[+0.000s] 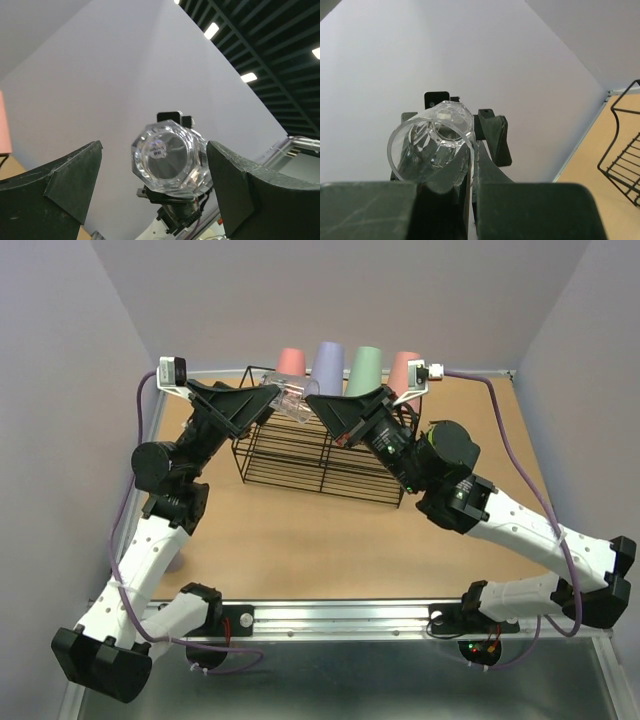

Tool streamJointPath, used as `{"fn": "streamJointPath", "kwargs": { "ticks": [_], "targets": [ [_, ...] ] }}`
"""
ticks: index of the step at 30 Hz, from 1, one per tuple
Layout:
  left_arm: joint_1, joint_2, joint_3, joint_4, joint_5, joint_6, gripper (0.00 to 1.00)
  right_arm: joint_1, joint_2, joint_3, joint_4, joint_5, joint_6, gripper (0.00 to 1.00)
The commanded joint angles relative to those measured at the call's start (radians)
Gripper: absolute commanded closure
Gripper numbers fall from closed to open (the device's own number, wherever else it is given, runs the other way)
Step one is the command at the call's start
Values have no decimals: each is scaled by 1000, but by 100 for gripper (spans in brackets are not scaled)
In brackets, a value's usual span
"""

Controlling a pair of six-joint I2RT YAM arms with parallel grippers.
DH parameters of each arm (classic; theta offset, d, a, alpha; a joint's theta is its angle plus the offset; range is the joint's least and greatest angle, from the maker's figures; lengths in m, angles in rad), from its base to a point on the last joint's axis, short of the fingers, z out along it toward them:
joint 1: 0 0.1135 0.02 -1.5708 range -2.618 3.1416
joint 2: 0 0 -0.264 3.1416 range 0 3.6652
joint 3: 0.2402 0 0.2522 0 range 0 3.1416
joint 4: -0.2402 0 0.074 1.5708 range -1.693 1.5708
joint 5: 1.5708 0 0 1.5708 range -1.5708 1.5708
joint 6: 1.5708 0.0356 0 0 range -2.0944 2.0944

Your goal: Load the cups into the dish rack

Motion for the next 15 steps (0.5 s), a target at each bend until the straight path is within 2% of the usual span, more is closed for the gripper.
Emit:
{"fn": "streamJointPath", "kwargs": {
  "ticks": [1,9,15],
  "targets": [
    [-4,9,-3,228,119,-101,4,-28,24,107,135,-75,5,100],
    [0,13,20,285,107,-118,12,-57,47,79,162,-111,65,99],
    [16,-13,6,314,50,-115,13,-71,34,27,171,-111,106,100]
  ]
}}
